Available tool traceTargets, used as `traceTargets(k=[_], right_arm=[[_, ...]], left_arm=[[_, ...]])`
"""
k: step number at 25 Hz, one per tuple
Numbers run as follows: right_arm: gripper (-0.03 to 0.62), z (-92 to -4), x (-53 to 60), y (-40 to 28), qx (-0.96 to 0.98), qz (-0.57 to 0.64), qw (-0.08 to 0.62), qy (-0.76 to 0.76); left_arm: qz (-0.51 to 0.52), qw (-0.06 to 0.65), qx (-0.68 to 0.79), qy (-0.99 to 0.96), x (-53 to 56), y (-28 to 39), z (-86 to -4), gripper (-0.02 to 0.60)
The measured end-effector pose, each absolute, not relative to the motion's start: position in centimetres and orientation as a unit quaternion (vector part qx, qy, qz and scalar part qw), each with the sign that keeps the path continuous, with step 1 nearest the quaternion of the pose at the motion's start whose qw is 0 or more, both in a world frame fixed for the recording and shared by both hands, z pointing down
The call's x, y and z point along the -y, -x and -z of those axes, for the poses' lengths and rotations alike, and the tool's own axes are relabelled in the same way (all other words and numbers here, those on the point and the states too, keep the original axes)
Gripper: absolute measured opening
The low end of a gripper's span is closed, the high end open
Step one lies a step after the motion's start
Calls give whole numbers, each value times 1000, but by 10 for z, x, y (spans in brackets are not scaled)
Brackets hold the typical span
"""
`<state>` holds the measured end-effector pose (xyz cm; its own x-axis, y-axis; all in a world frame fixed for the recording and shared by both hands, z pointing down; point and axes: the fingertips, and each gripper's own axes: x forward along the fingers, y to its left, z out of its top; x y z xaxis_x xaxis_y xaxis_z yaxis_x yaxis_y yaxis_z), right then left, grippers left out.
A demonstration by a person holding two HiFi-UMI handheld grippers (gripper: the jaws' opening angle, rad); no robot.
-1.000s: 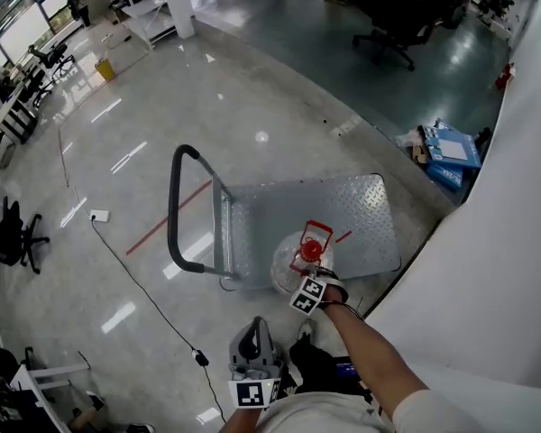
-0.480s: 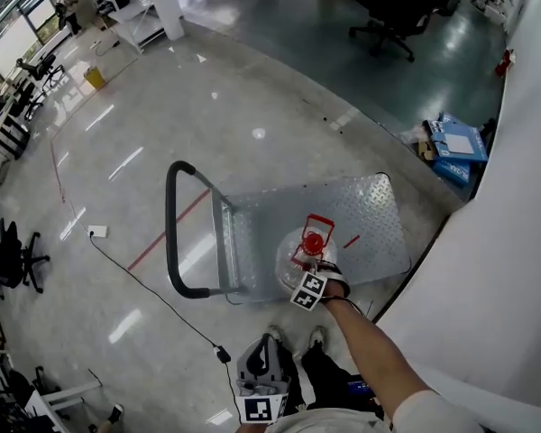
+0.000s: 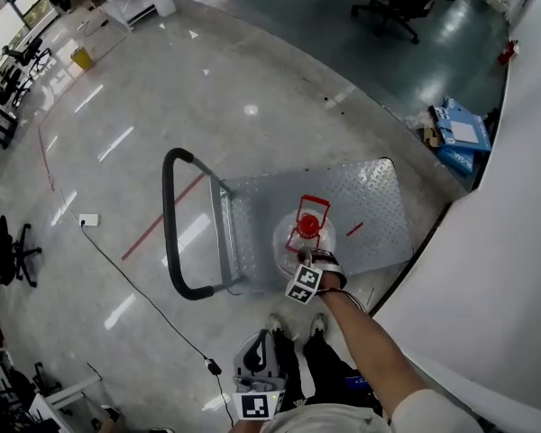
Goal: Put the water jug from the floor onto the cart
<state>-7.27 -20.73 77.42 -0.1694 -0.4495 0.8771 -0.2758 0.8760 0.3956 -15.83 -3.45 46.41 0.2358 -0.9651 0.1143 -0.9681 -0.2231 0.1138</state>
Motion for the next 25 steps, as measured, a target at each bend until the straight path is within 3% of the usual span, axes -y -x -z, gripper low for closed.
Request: traceTargets(k=[25], right_arm=[[43,-809,90,83,767,33,602,-221]], left_arm=[[-1,84,623,-778,18,163,-463,3]])
